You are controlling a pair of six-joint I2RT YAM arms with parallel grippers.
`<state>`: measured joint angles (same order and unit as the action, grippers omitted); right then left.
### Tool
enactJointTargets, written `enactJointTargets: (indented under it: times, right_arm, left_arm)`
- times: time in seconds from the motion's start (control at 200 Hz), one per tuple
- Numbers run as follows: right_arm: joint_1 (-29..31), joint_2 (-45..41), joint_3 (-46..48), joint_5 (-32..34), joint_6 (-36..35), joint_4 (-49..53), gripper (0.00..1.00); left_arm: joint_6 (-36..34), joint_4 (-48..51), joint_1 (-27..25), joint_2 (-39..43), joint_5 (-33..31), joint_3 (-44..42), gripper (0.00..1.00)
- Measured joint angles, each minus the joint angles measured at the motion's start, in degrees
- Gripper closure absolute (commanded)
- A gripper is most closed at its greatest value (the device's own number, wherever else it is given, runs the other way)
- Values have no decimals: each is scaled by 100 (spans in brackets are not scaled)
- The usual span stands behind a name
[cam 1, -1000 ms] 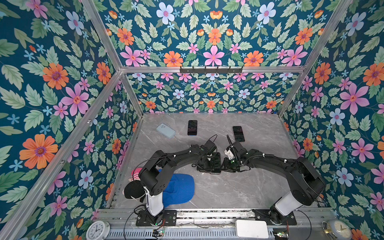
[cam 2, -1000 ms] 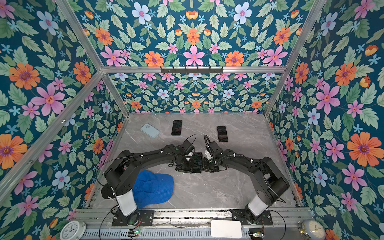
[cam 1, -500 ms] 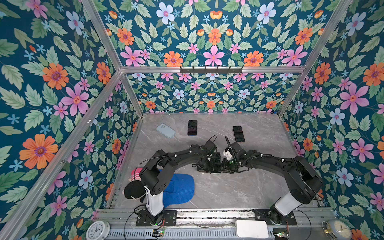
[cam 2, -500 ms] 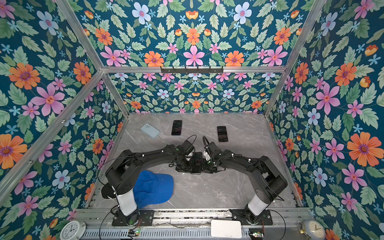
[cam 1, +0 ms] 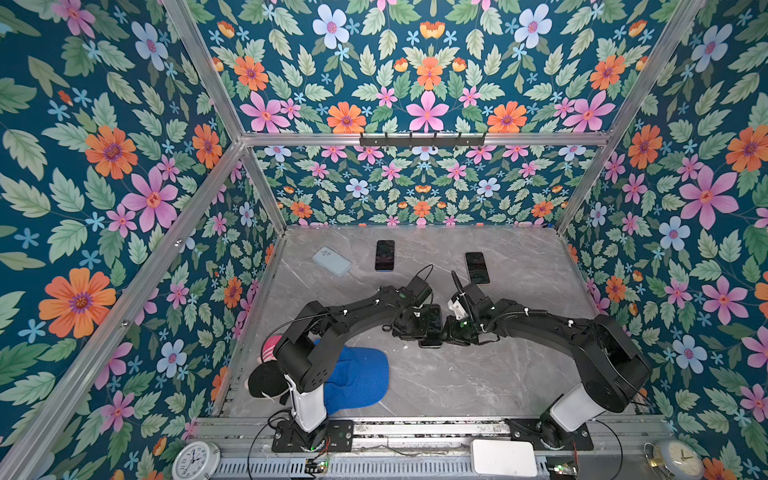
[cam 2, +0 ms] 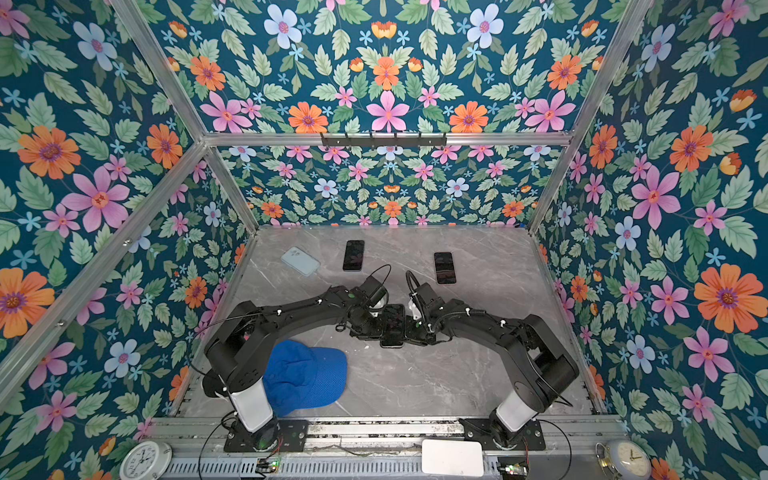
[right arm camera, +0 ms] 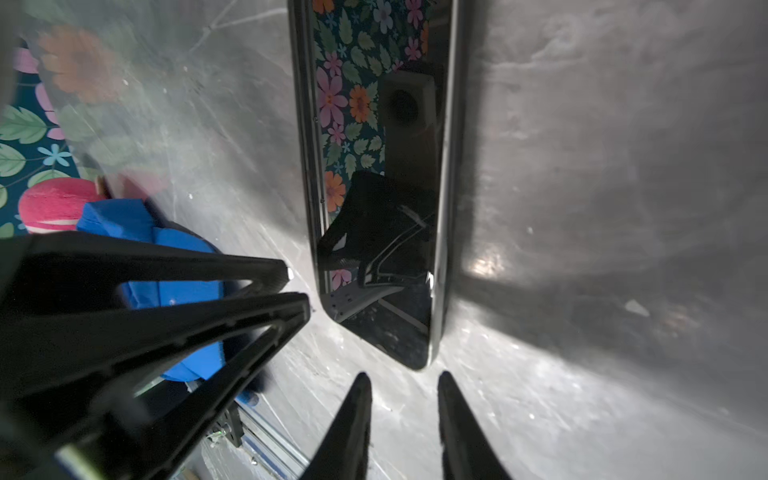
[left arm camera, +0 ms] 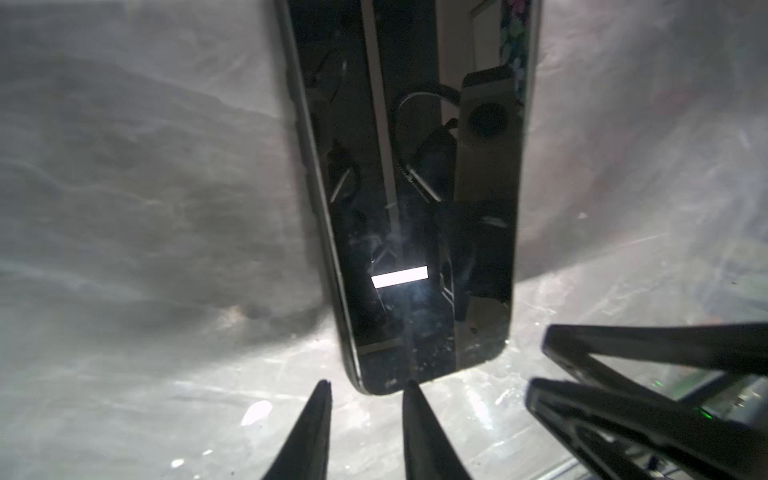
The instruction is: Put the phone into the phone case
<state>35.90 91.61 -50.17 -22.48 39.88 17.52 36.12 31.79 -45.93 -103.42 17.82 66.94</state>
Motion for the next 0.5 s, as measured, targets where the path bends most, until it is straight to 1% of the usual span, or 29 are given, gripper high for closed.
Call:
enactJointTargets:
  times: [0.215,0.43,0.5]
  right_arm:
    - [15,-35,46,20,42,44,71]
    - [48,63,20,20,39,35,72]
    - [66,125,-7,17,39,31,73]
  left_arm:
    - [127,-448,236,76,439,-446,65]
    - [166,-671,297,144,608,-597,67]
    - [201,-737,306,146,649,-651,69]
